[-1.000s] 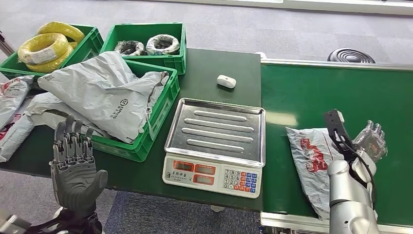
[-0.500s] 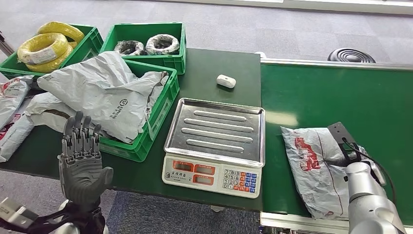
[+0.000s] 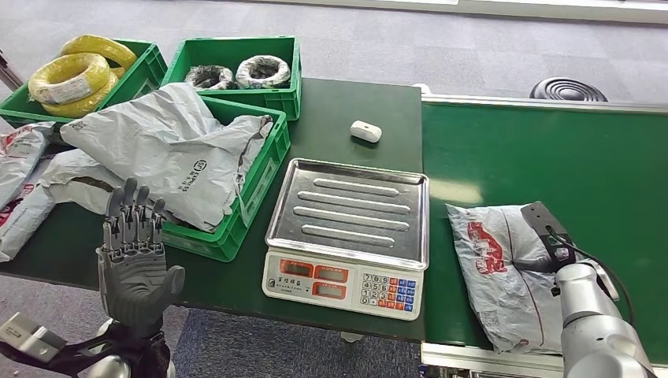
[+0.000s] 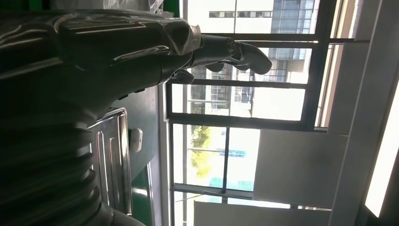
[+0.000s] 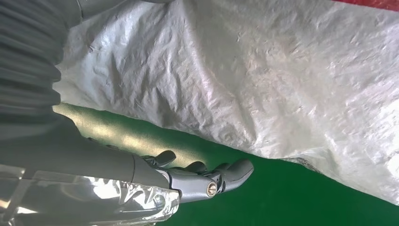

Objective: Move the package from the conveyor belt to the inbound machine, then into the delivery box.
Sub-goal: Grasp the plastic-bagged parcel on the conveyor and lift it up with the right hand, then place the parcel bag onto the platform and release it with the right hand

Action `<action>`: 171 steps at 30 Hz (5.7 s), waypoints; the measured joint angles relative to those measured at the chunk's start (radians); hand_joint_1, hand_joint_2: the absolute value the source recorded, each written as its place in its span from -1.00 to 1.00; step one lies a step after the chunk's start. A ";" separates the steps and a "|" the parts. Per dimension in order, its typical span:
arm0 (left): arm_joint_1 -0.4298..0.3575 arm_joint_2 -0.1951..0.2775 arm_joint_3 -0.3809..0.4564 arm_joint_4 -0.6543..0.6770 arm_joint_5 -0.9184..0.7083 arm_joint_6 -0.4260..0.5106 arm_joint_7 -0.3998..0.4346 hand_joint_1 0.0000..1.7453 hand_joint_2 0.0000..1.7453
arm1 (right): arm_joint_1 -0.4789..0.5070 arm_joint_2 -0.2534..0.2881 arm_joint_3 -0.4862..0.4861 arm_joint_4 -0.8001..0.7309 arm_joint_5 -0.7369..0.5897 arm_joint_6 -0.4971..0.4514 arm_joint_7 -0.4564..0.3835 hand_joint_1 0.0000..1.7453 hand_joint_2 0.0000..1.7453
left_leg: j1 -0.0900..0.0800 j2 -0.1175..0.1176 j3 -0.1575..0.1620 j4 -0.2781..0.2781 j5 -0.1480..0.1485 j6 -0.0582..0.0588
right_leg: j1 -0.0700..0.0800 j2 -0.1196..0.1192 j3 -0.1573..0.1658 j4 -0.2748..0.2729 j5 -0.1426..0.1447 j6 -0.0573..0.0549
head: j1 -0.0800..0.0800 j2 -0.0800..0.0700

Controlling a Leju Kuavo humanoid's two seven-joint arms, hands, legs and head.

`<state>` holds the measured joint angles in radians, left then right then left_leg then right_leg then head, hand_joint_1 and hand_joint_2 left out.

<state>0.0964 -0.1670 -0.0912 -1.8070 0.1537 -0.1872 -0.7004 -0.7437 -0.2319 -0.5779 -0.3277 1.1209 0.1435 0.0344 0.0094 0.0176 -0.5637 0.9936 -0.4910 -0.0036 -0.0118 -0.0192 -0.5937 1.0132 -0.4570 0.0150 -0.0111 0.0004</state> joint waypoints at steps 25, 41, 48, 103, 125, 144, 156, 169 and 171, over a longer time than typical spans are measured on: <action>0.082 -0.018 0.036 -0.101 -0.027 0.048 0.000 -1.00 1.00 | 0.033 0.112 0.069 -0.097 -0.084 -0.135 -0.262 1.00 1.00 | 0.000 0.000 -0.001 0.000 0.000 0.000 | 0.000 0.000 0.000 0.000 0.000 0.000 | 0.000 0.000; 0.099 -0.052 0.055 -0.156 -0.044 0.025 0.000 -1.00 1.00 | 0.303 0.301 0.381 -1.194 0.225 -0.749 -0.178 0.97 1.00 | 0.001 0.000 -0.003 -0.001 0.000 -0.001 | 0.002 -0.002 -0.004 0.000 -0.002 -0.002 | 0.000 0.000; 0.063 -0.049 0.047 -0.128 -0.036 0.025 0.000 -1.00 1.00 | 0.361 0.317 0.560 -1.327 0.244 -0.692 -0.143 1.00 1.00 | 0.001 0.001 -0.001 -0.001 0.000 -0.001 | 0.002 0.000 -0.001 0.000 -0.001 -0.002 | 0.000 0.000; -0.144 -0.008 -0.069 0.163 0.015 0.040 0.000 -1.00 1.00 | 0.063 0.411 0.739 -0.614 0.201 -0.705 -0.058 -1.00 1.00 | 0.001 0.000 -0.003 0.000 0.003 -0.001 | 0.002 -0.001 -0.004 0.001 0.002 -0.002 | 0.000 0.000; -0.168 0.000 -0.065 -0.012 -0.175 0.299 0.000 -1.00 1.00 | 0.336 0.375 0.677 -1.125 0.077 -0.818 -0.139 -1.00 1.00 | 0.001 0.000 -0.003 0.000 0.003 -0.001 | 0.002 -0.001 -0.003 0.000 0.001 -0.002 | 0.000 0.000; -0.903 -0.093 -0.390 0.492 -0.925 0.463 0.444 -1.00 1.00 | 0.490 0.540 0.467 -1.296 -0.235 -0.834 -0.484 -1.00 1.00 | 0.000 -0.004 -0.003 0.001 0.005 -0.001 | 0.001 -0.005 -0.003 0.000 0.003 -0.003 | 0.000 0.000; -1.015 -0.176 -0.669 0.936 -0.964 0.540 0.519 -1.00 1.00 | 0.542 0.577 0.426 -1.374 -0.237 -0.834 -0.481 -1.00 1.00 | 0.001 0.000 -0.003 0.000 0.004 -0.001 | 0.001 -0.001 -0.004 0.000 0.003 -0.003 | 0.000 0.000; -0.992 -0.187 -0.850 1.138 -0.909 0.555 0.514 -1.00 1.00 | 0.604 0.578 0.430 -1.464 -0.214 -0.834 -0.429 -1.00 1.00 | 0.001 0.000 -0.003 0.000 0.004 -0.001 | 0.001 -0.001 -0.004 0.000 0.003 -0.003 | 0.000 0.000; -0.978 -0.187 -0.864 1.149 -0.895 0.566 0.512 -1.00 1.00 | 0.616 0.578 0.435 -1.478 -0.212 -0.834 -0.427 -1.00 1.00 | 0.001 0.000 -0.003 0.000 0.004 -0.001 | 0.001 -0.001 -0.004 0.000 0.003 -0.003 | 0.000 0.000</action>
<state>-0.8820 -0.3540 -0.9550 -0.6579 -0.7410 0.3783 -0.1884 -0.1281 0.3464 -0.1431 -1.8055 0.9084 -0.6909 -0.3927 0.0100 0.0176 -0.5672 0.9937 -0.4872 -0.0046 -0.0104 -0.0201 -0.5975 1.0133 -0.4544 0.0124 -0.0111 0.0004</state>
